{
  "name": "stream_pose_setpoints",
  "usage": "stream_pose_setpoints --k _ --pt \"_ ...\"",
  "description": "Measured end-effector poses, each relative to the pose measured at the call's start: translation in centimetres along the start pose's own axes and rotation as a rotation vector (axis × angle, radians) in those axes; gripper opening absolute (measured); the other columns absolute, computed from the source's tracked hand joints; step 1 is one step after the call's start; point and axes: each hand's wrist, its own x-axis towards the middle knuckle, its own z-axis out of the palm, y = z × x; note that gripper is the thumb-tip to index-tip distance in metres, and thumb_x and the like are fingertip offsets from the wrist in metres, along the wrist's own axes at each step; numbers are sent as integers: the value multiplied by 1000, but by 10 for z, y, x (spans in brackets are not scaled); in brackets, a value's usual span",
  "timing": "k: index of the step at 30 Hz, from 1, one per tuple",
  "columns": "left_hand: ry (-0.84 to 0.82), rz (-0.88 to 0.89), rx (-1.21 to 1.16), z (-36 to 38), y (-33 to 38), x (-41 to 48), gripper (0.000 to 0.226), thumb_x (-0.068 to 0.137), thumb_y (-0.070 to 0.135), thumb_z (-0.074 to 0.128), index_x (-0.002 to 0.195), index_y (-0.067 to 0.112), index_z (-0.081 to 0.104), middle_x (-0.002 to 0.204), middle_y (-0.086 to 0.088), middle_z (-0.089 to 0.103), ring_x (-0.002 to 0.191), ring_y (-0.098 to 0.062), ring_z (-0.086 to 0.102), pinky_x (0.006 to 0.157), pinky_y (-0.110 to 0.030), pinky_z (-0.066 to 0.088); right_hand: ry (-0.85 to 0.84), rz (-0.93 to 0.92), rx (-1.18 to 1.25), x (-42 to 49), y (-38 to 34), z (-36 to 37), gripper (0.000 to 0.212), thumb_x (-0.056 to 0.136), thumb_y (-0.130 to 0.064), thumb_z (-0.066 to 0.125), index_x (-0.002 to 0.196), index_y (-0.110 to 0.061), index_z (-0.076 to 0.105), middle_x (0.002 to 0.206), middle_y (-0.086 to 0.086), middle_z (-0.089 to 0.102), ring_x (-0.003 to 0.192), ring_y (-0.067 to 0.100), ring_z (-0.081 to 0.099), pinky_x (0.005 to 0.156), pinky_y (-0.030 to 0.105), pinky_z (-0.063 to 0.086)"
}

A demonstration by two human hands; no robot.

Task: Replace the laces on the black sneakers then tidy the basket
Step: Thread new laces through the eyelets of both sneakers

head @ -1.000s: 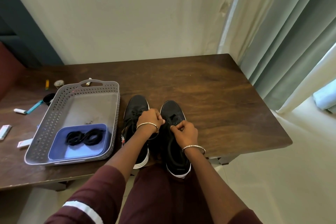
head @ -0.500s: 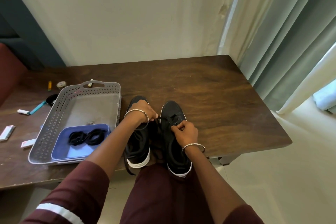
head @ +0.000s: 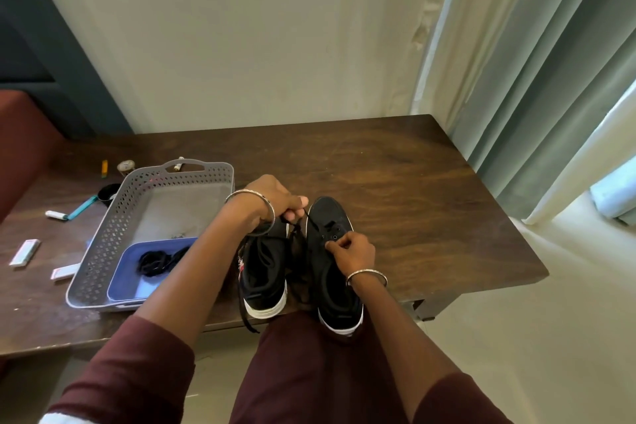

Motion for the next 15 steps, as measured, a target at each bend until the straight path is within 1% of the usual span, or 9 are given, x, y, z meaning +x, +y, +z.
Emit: stream_pose_setpoints --k 2,3,5,6,8,10,12,13,15 --pt "-50 29 -111 -2 6 -13 24 94 23 66 91 1 77 73 -6 71 35 -1 46 43 -13 37 26 -26 47 -4 -5 -3 19 81 -24 79 79 -17 61 76 -5 62 78 14 60 69 22 41" --pt "-69 35 -164 -2 8 -18 24 95 20 65 93 -1 75 80 -10 73 34 -1 46 39 -10 34 75 -95 60 -9 -9 -6 19 80 -25 80 82 -19 62 82 -5 63 79 11 59 69 20 40" --pt "-81 36 -234 -2 11 -22 23 94 21 67 94 1 76 89 -10 76 33 -2 41 36 -12 30 155 -287 113 -24 -20 -12 11 85 -27 75 84 -21 66 86 -7 61 78 4 57 68 16 38" --pt "-70 33 -242 0 12 -24 22 93 24 68 94 4 77 85 -6 77 33 -2 37 37 -14 28 143 -376 164 -34 -26 -14 7 88 -26 72 86 -21 69 87 -7 61 80 4 57 68 16 40" --pt "-43 25 -237 5 13 -28 21 90 30 72 93 11 79 61 6 70 32 -4 34 37 -16 28 30 -486 244 -49 -37 -17 5 91 -28 69 94 -25 72 92 -5 63 87 8 60 75 20 47" --pt "-28 7 -282 14 15 -30 20 88 27 73 94 8 78 50 6 61 28 -4 37 33 -13 29 -75 -477 324 -58 -45 -18 6 91 -32 70 95 -28 71 96 -1 63 90 13 62 79 28 51" --pt "1 5 -335 23 17 -29 18 88 22 74 94 6 76 59 1 62 27 0 42 31 -11 30 -129 -420 439 -62 -50 -20 14 92 -33 69 83 -23 70 85 -2 62 77 11 60 71 31 50" --pt "35 15 -351 27 15 -26 18 86 23 76 91 6 76 65 -1 65 32 1 49 34 -12 34 -166 -394 504 -64 -52 -22 21 94 -29 67 77 -18 68 76 -1 59 70 9 56 67 30 47" --pt "130 39 -329 32 9 -16 17 81 29 80 82 12 78 77 -4 72 62 -6 67 52 -17 43 -254 -343 650 -68 -55 -29 27 97 -25 63 80 -5 68 73 10 58 71 12 55 68 32 48"
